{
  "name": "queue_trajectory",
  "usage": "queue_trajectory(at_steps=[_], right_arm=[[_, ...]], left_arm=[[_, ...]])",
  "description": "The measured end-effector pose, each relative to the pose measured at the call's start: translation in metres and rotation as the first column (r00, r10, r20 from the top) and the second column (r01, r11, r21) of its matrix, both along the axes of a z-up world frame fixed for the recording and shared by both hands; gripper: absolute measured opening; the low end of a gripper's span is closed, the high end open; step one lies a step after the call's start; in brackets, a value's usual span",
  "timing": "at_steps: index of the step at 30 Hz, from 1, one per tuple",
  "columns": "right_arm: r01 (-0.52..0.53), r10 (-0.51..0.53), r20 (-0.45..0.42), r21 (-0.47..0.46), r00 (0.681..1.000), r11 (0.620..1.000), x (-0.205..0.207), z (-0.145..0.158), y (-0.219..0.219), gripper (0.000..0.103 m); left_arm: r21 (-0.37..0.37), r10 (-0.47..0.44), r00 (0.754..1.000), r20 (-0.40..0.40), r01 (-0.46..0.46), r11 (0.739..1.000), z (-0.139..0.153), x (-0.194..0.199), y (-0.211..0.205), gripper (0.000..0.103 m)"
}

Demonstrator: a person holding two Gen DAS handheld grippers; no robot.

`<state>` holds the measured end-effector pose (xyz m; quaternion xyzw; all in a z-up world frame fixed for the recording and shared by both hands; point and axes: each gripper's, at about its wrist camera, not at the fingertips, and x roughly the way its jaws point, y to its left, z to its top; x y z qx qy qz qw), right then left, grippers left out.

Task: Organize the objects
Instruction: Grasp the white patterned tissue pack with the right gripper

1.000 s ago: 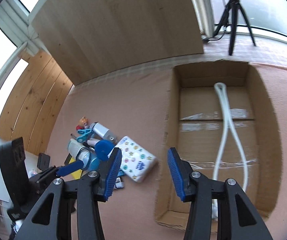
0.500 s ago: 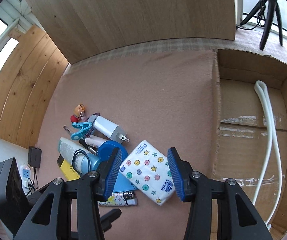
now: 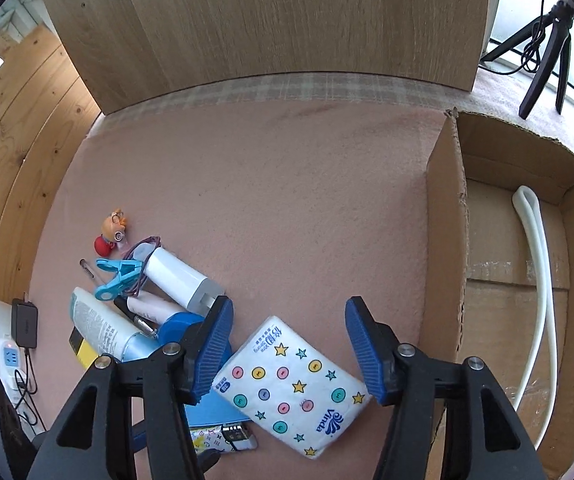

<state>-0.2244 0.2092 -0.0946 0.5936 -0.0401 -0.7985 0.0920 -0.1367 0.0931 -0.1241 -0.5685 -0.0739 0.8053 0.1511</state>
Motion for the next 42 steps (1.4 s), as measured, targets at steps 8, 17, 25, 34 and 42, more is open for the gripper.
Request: queue_trajectory(at_steps=[8, 17, 25, 34, 42], right_arm=[[-0.11, 0.107, 0.056, 0.056, 0.993, 0.992, 0.003, -0.005, -0.02, 0.055], [-0.07, 0.068, 0.145, 0.01, 0.987, 0.997, 0.029, -0.014, -0.009, 0.054], [0.029, -0.016, 0.184, -0.069, 0.983, 0.997, 0.074, -0.021, 0.006, 0.053], [0.155, -0.119, 0.213, -0.159, 0.97, 0.975, 0.124, -0.026, 0.026, 0.053], [0.184, -0.165, 0.113, -0.194, 0.98, 0.963, 0.163, -0.005, 0.054, 0.053]], left_arm=[[0.011, 0.015, 1.0, 0.003, -0.015, 1.0, 0.0, 0.01, -0.014, 0.032], [0.035, 0.015, 1.0, 0.006, -0.016, 0.999, -0.002, 0.015, -0.022, 0.031], [0.075, -0.005, 1.0, 0.012, 0.004, 0.997, 0.0, 0.004, -0.031, 0.034], [0.085, -0.026, 1.0, 0.01, 0.025, 0.996, -0.004, 0.005, -0.04, 0.04], [0.103, -0.058, 0.998, -0.012, 0.059, 0.993, 0.009, 0.034, -0.034, 0.048]])
